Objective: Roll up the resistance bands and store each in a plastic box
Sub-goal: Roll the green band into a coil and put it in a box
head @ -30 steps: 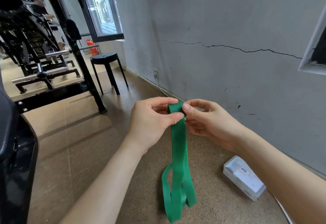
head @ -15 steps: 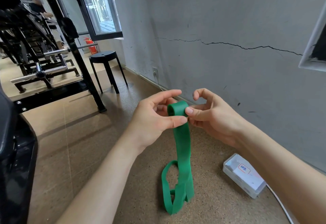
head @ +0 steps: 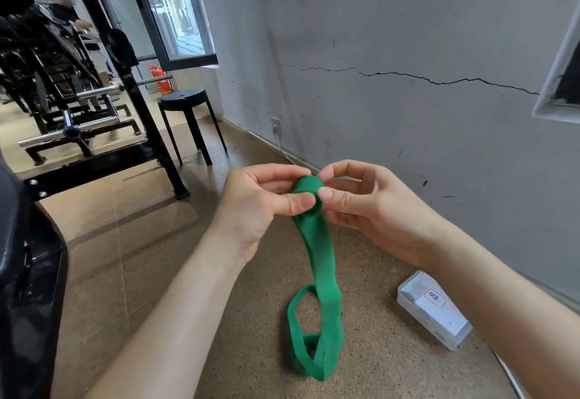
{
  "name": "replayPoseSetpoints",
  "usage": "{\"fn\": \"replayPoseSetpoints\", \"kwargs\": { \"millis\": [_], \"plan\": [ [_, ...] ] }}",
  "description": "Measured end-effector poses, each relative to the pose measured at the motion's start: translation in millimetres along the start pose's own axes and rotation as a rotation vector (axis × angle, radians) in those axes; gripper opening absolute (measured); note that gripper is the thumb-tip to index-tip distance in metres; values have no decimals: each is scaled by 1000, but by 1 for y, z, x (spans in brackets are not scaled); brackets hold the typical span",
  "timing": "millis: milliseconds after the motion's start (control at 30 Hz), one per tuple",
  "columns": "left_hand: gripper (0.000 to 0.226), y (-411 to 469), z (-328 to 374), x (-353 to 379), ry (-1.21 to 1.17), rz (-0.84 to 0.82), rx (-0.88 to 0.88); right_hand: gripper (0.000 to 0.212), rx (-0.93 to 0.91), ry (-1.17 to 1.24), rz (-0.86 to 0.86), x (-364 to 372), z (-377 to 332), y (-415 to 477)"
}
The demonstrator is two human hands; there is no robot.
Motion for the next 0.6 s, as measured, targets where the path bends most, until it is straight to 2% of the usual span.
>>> {"fn": "replayPoseSetpoints", "kwargs": {
  "millis": [100, 167, 333, 467, 600],
  "plan": [
    [39, 0, -3, -6, -4, 62, -32, 48, -141, -369, 103, 3, -9, -2],
    [39, -1, -2, -6, -4, 57, -37, 47, -232, -520, 179, 4, -16, -1],
    [40, -4, -1, -10, -37, 54, -52, 49, -286, -528, 176, 11, -13, -2],
    [35, -5, 3, -14, -115, 80, -35, 80, -259, -656, 89, 27, 0, -4],
    [33, -6, 4, -22, -143, 102, -9, 66, -229, -708, 128, 26, 1, -1]
  ]
}}
Point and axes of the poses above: each hand's wrist, its own y-axis towards the middle knuckle, its own x-axis out of the palm, z = x × y, the point moved 8 cm from there along y, towards the middle knuckle, and after that the axes turned 15 degrees about y, right-handed, at the moved point
